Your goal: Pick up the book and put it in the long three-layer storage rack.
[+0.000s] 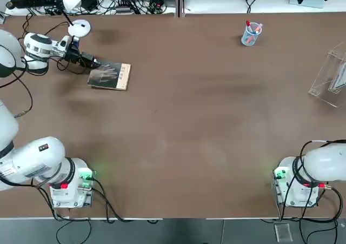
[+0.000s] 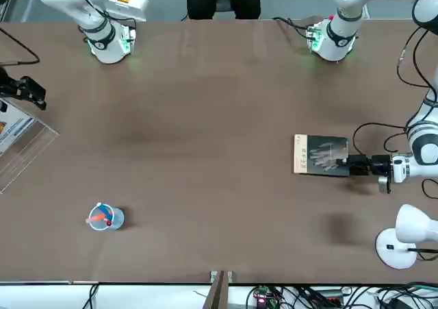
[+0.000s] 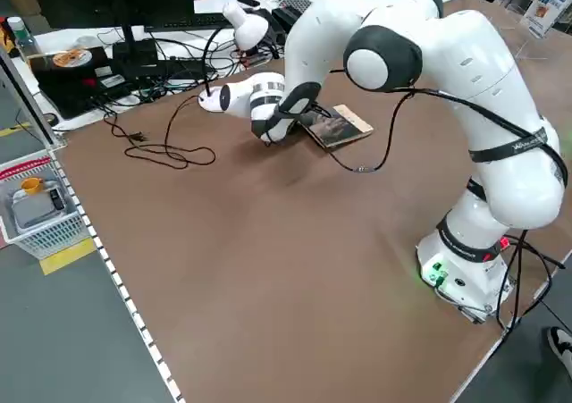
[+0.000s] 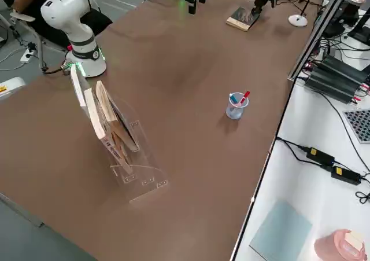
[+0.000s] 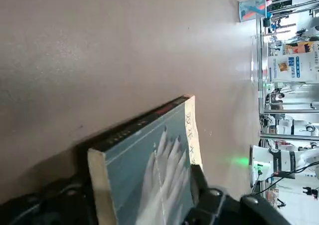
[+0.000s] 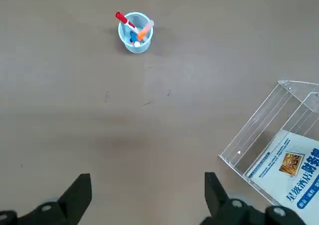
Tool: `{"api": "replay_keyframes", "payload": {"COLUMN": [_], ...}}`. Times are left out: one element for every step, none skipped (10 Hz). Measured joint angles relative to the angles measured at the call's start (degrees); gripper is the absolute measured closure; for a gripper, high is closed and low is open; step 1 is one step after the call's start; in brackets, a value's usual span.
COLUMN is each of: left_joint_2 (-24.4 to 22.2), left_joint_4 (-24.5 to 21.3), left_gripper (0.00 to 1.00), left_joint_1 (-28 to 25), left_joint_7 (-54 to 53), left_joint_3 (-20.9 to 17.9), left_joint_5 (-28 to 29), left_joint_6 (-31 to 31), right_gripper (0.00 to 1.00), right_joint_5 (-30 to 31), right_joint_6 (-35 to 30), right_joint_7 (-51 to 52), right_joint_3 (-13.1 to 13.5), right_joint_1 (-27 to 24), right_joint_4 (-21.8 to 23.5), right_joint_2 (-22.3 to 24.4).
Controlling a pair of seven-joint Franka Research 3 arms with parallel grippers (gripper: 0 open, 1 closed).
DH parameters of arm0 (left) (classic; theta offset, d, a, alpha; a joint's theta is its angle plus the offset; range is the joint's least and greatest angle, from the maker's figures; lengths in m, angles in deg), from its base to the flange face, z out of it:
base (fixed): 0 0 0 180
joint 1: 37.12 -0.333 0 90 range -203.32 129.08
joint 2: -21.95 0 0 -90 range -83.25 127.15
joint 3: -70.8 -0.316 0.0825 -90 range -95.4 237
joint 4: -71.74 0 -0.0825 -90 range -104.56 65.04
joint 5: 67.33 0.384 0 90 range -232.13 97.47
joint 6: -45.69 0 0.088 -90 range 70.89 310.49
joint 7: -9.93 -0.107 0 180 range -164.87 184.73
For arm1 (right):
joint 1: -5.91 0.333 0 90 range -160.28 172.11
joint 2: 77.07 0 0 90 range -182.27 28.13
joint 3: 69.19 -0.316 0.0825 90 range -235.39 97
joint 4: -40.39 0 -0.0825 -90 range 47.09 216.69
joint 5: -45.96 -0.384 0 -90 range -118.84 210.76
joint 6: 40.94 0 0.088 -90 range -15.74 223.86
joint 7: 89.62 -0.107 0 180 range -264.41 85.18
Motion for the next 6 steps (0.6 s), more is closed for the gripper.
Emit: {"api": "replay_keyframes", "payload": {"left_joint_2": [0.1,0.1,0.1,0.1,0.1,0.1], "left_joint_4": [0.0,0.1,0.2,0.3,0.4,0.5], "left_gripper": [0.38,0.38,0.42,0.42,0.44,0.45], "left_joint_1": [0.0,0.0,0.0,0.0,0.0,0.0], "left_joint_7": [0.0,0.0,0.0,0.0,0.0,0.0], "left_joint_3": [0.0,0.0,0.0,0.0,0.0,0.0], "left_joint_5": [0.0,0.0,0.0,0.0,0.0,0.0], "left_joint_6": [-0.2,-0.5,-0.7,-0.8,-0.9,-0.9], "right_gripper": [0.00,0.00,0.00,0.00,0.00,0.00], "right_joint_5": [0.0,0.0,0.0,0.0,0.0,0.0], "right_joint_6": [0.0,0.1,0.2,0.3,0.3,0.3], "right_joint_7": [0.0,0.0,0.0,0.1,0.2,0.5], "right_joint_3": [0.0,0.0,0.0,0.0,0.0,0.0], "right_joint_1": [0.0,0.0,0.0,0.0,0.0,0.0], "right_joint_4": [0.0,0.0,0.0,0.0,0.0,0.0], "right_joint_2": [0.0,0.0,0.0,0.0,0.0,0.0]}}
